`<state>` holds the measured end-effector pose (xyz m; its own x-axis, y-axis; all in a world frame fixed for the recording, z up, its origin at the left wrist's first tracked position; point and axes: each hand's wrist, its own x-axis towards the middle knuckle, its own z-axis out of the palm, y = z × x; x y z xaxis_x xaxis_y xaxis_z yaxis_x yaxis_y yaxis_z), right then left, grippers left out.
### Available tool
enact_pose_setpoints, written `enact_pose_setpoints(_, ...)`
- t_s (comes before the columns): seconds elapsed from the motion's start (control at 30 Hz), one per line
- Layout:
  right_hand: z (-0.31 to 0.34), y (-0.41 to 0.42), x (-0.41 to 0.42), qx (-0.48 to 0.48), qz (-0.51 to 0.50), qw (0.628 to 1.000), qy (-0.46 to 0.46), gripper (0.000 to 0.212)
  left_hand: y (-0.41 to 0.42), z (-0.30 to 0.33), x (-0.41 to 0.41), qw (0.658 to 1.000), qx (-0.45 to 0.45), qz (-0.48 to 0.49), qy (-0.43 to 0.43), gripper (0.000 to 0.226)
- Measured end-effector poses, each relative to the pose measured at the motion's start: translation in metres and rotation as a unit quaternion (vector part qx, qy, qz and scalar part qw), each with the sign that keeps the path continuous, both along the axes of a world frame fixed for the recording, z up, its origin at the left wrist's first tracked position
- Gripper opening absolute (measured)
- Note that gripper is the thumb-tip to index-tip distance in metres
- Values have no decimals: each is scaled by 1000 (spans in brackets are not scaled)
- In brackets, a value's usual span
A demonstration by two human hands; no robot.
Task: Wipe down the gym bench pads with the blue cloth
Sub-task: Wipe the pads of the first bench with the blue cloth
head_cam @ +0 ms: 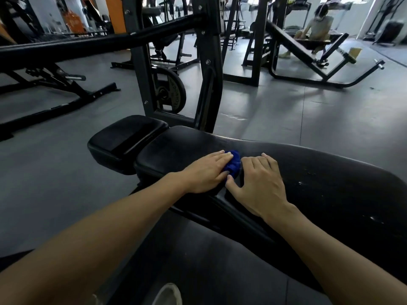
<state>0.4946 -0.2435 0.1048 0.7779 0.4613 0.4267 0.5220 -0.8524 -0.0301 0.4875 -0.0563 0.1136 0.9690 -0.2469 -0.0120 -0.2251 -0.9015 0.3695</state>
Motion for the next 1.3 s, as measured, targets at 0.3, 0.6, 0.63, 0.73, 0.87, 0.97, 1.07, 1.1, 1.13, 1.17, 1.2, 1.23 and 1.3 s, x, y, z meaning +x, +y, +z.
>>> enact_pose_setpoints(0.3,-2,59,-15,4,2,991,132,69,63,-8,1,992,19,122,-22,57)
enact_pose_setpoints(0.6,-24,74,-68,-1,-19,997,69,58,114,-12,6,991,119,36,-46,53)
enact_pose_setpoints(0.63,-26,74,-71,3,-17,998,57,56,117,-15,5,990,124,41,-60,52)
enact_pose_setpoints(0.73,-26,96,-63,-2,-20,999,50,55,117,-25,8,982,135,100,-89,56)
enact_pose_setpoints(0.87,-4,146,-26,-28,-32,993,110,52,122,-23,13,987,77,137,-46,52)
enact_pose_setpoints(0.97,2,149,-20,-45,-44,992,108,49,123,-20,16,990,39,131,-43,48)
enact_pose_setpoints(1.07,-6,142,-53,-57,-31,993,101,54,124,-21,17,987,56,140,-54,49)
enact_pose_setpoints(1.1,-8,139,-65,-56,-25,994,94,57,124,-22,17,986,59,144,-56,50)
enact_pose_setpoints(1.13,-9,136,-75,-54,-21,995,84,60,124,-24,18,985,61,148,-58,50)
enact_pose_setpoints(1.17,-11,133,-79,-47,-16,996,72,61,124,-25,18,985,62,150,-59,51)
enact_pose_setpoints(1.2,-10,133,-76,-38,-5,997,72,62,123,-27,19,985,61,149,-57,51)
enact_pose_setpoints(1.23,-9,133,-67,-27,7,996,90,61,123,-27,20,986,55,147,-54,50)
enact_pose_setpoints(1.3,-8,137,-30,-9,21,989,147,52,121,-28,22,987,43,148,-51,49)
